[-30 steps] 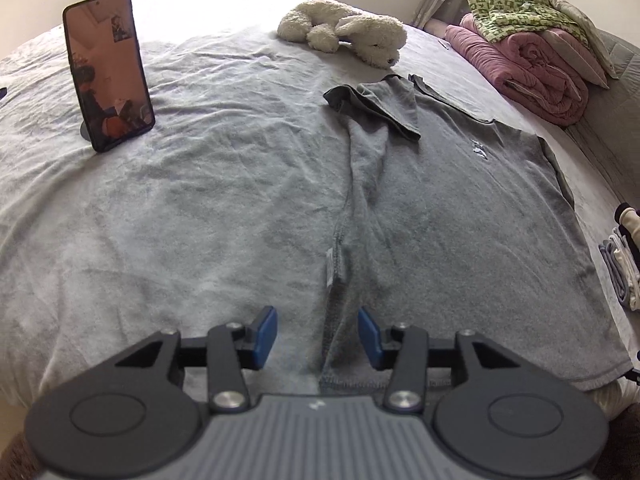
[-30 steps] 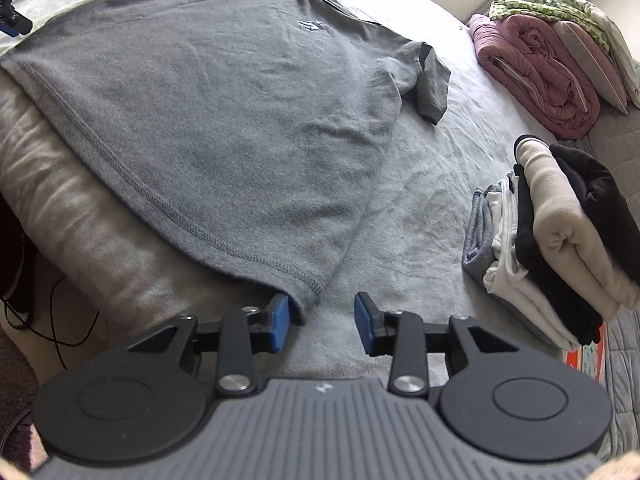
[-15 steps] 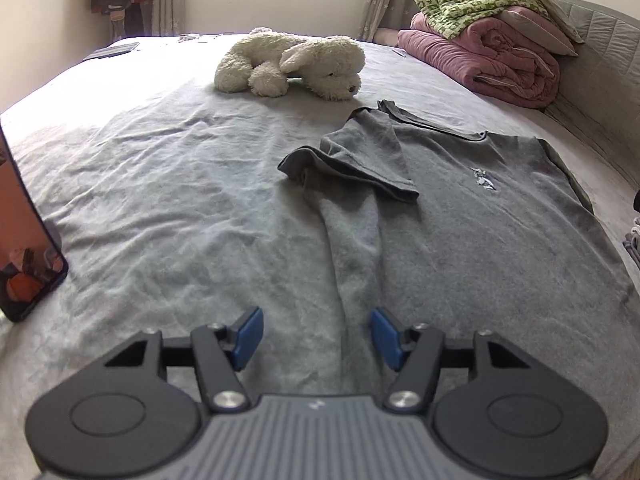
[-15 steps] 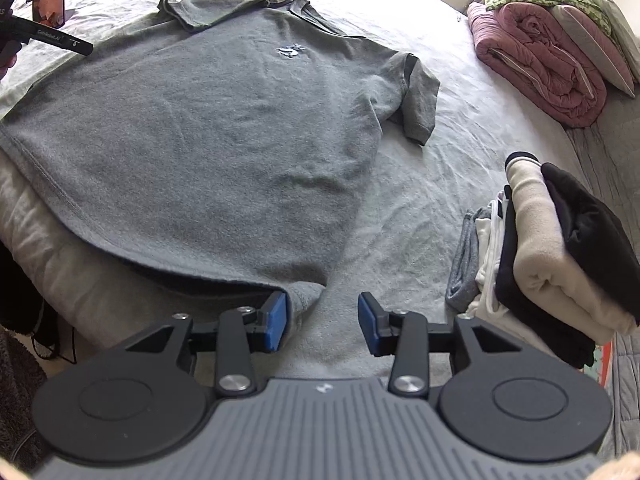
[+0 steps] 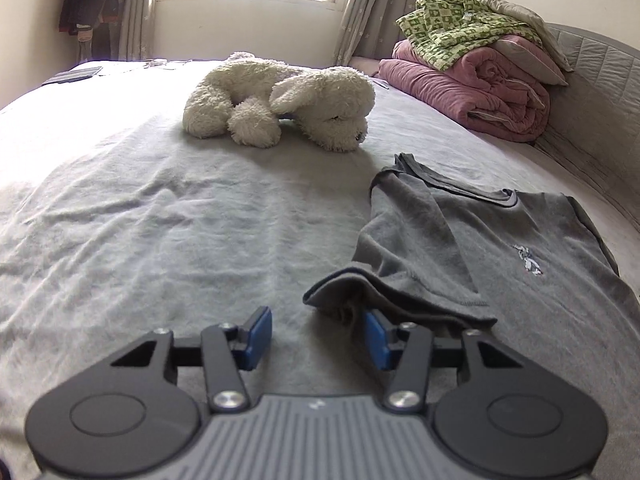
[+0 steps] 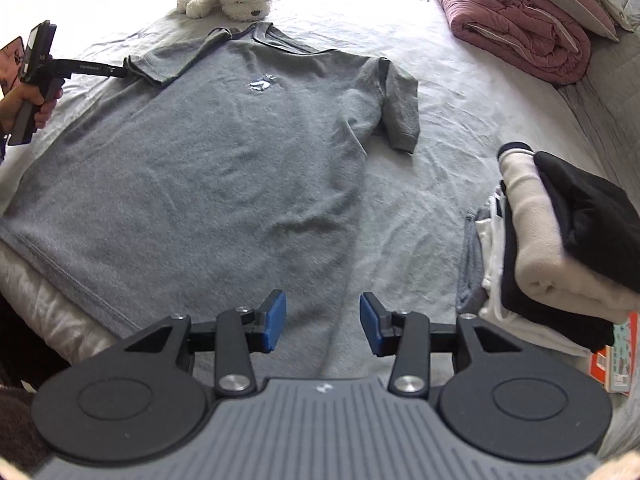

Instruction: Fold clothes

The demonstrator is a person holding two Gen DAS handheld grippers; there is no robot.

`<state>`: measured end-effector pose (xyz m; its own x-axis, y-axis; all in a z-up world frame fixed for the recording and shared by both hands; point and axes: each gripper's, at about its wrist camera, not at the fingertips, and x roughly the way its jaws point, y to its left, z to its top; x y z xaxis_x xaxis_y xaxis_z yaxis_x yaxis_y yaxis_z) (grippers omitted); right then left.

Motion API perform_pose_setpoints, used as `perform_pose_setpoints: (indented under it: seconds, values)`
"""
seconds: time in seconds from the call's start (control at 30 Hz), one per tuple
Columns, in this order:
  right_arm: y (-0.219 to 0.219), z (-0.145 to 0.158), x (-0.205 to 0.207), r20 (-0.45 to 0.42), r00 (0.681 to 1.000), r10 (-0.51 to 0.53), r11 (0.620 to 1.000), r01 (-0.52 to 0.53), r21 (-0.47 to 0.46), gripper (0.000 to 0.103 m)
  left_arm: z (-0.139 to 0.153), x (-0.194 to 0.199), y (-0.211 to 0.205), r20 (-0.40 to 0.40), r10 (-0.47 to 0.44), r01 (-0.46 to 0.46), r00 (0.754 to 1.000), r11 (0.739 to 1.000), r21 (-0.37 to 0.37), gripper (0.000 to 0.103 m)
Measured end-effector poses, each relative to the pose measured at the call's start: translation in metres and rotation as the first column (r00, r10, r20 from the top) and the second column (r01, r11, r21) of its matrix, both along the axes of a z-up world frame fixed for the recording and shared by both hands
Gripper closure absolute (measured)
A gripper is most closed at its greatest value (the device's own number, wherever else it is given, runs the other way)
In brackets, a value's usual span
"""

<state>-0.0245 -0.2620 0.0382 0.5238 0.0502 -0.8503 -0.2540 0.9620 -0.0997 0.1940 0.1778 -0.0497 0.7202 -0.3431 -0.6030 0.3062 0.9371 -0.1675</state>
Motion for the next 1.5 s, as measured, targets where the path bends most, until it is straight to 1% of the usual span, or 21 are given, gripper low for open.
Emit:
perform_pose_setpoints:
  seconds: [0.03, 0.07, 0.13, 0.2, 0.27, 0.33, 0.43, 0.5, 0.57, 0.67, 0.7, 0.73, 0.77, 0.8, 0.83, 0.9, 1.07, 1.13, 1.23, 1.37, 1.5]
  values:
    - [0.007, -0.004, 0.009, -0.004, 1.0, 0.009, 0.999, -0.009, 0.03, 0.059, -0.003, 0.003, 0.002, 0.006, -0.018, 0.018, 1.0, 1.0, -0.015, 0.061]
    - [0.013, -0.008, 0.015, -0.007, 1.0, 0.016, 0.998, -0.016, 0.055, 0.059, -0.006, 0.006, 0.004, 0.01, -0.032, 0.032, 0.999, 0.999, -0.035, 0.062]
    - [0.031, -0.019, 0.04, -0.013, 1.0, 0.027, 0.99, -0.025, 0.142, 0.059, -0.012, 0.011, 0.008, 0.017, -0.054, 0.055, 0.998, 0.995, -0.081, 0.065]
    - [0.05, -0.03, 0.067, -0.021, 0.999, 0.032, 0.971, -0.026, 0.239, 0.059, -0.014, 0.013, 0.015, 0.014, -0.059, 0.06, 0.998, 0.986, -0.156, 0.077]
    - [0.07, -0.044, 0.098, -0.037, 0.999, 0.036, 0.939, -0.021, 0.343, 0.059, -0.017, 0.015, 0.023, 0.005, -0.057, 0.057, 0.998, 0.97, -0.237, 0.087]
    - [0.095, -0.061, 0.131, -0.063, 0.997, 0.039, 0.894, -0.007, 0.448, 0.059, -0.018, 0.017, 0.029, -0.005, -0.05, 0.046, 0.999, 0.955, -0.293, 0.09]
    - [0.135, -0.083, 0.182, -0.1, 0.994, 0.039, 0.823, 0.024, 0.567, 0.059, -0.016, 0.018, 0.035, -0.01, -0.043, 0.036, 0.999, 0.935, -0.354, 0.091]
    - [0.153, -0.093, 0.208, -0.117, 0.993, 0.026, 0.766, 0.055, 0.641, 0.059, -0.016, 0.02, 0.037, -0.027, -0.041, 0.028, 0.999, 0.93, -0.366, 0.091]
    - [0.166, -0.1, 0.231, -0.136, 0.991, 0.011, 0.695, 0.09, 0.714, 0.059, -0.016, 0.021, 0.039, -0.039, -0.041, 0.024, 0.998, 0.927, -0.375, 0.091]
    - [0.17, -0.109, 0.252, -0.16, 0.987, -0.024, 0.607, 0.142, 0.782, 0.059, -0.015, 0.022, 0.045, -0.053, -0.038, 0.014, 0.998, 0.917, -0.398, 0.092]
    - [0.169, -0.112, 0.257, -0.171, 0.984, -0.038, 0.579, 0.162, 0.799, 0.065, -0.015, 0.022, 0.046, -0.055, -0.036, 0.01, 0.998, 0.914, -0.406, 0.092]
    - [0.168, -0.116, 0.261, -0.183, 0.982, -0.052, 0.55, 0.181, 0.815, 0.075, -0.015, 0.022, 0.048, -0.056, -0.034, 0.008, 0.998, 0.911, -0.412, 0.092]
    - [0.166, -0.118, 0.265, -0.197, 0.978, -0.063, 0.531, 0.2, 0.824, 0.081, -0.014, 0.021, 0.049, -0.057, -0.033, 0.006, 0.998, 0.91, -0.414, 0.092]
    - [0.164, -0.118, 0.269, -0.205, 0.976, -0.071, 0.516, 0.212, 0.83, 0.095, -0.014, 0.021, 0.05, -0.057, -0.031, 0.004, 0.998, 0.91, -0.415, 0.092]
    - [0.164, -0.117, 0.273, -0.2, 0.977, -0.071, 0.508, 0.208, 0.836, 0.096, -0.013, 0.021, 0.05, -0.057, -0.028, 0.002, 0.998, 0.91, -0.415, 0.092]
    - [0.166, -0.106, 0.279, -0.163, 0.984, -0.075, 0.52, 0.178, 0.835, 0.096, -0.012, 0.021, 0.05, -0.055, -0.02, -0.004, 0.998, 0.913, -0.408, 0.093]
    - [0.186, -0.059, 0.315, -0.056, 0.997, -0.061, 0.559, 0.081, 0.825, 0.096, -0.011, 0.021, 0.057, -0.061, 0.02, -0.043, 0.998, 0.915, -0.401, 0.095]
    - [0.202, -0.04, 0.333, -0.021, 0.999, -0.047, 0.583, 0.044, 0.811, 0.096, -0.012, 0.021, 0.061, -0.068, 0.019, -0.046, 0.997, 0.908, -0.417, 0.095]
    - [0.229, -0.023, 0.352, 0.025, 1.0, -0.009, 0.622, -0.014, 0.783, 0.096, -0.012, 0.021, 0.06, -0.063, 0.015, -0.039, 0.998, 0.91, -0.412, 0.095]
    - [0.265, -0.018, 0.373, 0.05, 0.997, 0.052, 0.681, -0.072, 0.729, 0.096, -0.014, 0.022, 0.06, -0.066, 0.021, -0.046, 0.998, 0.912, -0.407, 0.094]
    - [0.291, -0.034, 0.389, 0.034, 0.997, 0.076, 0.73, -0.079, 0.679, 0.096, -0.013, 0.021, 0.062, -0.083, 0.022, -0.054, 0.996, 0.914, -0.401, 0.095]
